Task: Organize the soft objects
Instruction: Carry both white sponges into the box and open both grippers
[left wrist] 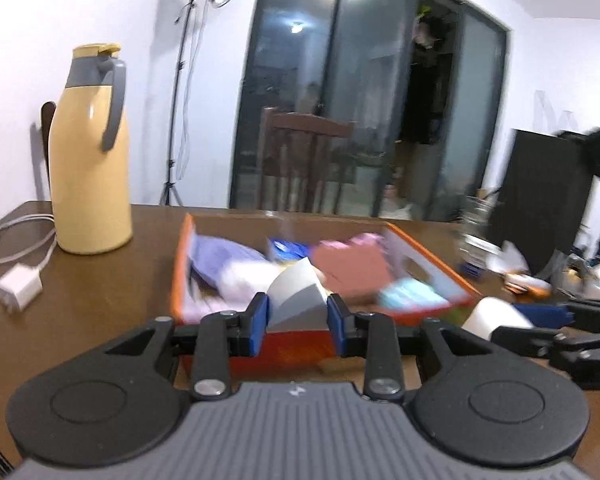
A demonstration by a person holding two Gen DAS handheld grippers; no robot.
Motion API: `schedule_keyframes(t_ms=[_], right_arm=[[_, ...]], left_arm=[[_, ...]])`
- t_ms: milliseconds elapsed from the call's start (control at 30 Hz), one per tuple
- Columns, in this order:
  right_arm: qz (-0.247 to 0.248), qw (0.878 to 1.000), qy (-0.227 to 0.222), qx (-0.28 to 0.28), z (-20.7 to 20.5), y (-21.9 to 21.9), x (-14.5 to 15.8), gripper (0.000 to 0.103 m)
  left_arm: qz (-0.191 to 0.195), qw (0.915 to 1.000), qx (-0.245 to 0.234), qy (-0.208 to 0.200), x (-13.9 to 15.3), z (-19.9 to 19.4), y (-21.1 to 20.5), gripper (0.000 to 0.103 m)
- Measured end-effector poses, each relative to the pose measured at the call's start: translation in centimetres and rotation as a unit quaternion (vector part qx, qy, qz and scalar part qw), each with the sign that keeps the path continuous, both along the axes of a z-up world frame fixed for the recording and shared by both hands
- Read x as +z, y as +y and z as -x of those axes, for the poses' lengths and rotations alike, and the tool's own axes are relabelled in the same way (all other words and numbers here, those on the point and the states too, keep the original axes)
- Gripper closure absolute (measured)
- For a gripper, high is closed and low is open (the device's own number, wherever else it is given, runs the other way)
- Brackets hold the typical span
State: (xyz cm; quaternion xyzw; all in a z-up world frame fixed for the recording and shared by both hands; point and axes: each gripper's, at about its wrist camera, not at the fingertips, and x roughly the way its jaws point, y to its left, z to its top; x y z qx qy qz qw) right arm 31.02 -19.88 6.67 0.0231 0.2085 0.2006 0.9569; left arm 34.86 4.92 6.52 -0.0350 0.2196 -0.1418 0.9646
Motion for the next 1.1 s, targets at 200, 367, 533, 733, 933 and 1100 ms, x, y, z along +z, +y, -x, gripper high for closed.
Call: schedule_keyframes(t_ms=[200,367,533,733,933,1100], right_arm=[[0.021,0.996,0.087,-0.007,-12.4,2.3,-0.3,0.049],[0.093,0.984,0.153,-0.017,-17.5,5.2,-3.1,0.047],[0.069,0.986,0.151,-0.019,-17.3,4.8,-3.2,0.033],[0.047,0.992,0.116,-0.029,-14.8,2.3,1.2,0.031],[0.039,0.997,0.065,-0.034,-9.6,-0.1,6.3,0.027],[0.027,0.999,0.028,-0.036,-3.6,-2.5,8.3,0.024]], left_arm=[[-0.064,0.9959,0.032,0.055,-0.9,-10.1,0.0,0.07],[-0.101,0.989,0.049,0.096,-3.0,-14.4,-0.6,0.053],[-0.069,0.9916,0.044,0.1,-2.1,-14.1,0.4,0.041],[-0.07,0.9937,0.048,0.073,1.5,-11.2,0.3,0.036],[-0.055,0.9978,0.031,0.021,6.0,-4.5,-0.3,0.032],[-0.036,0.9991,0.011,-0.019,7.9,2.3,-1.4,0.028]])
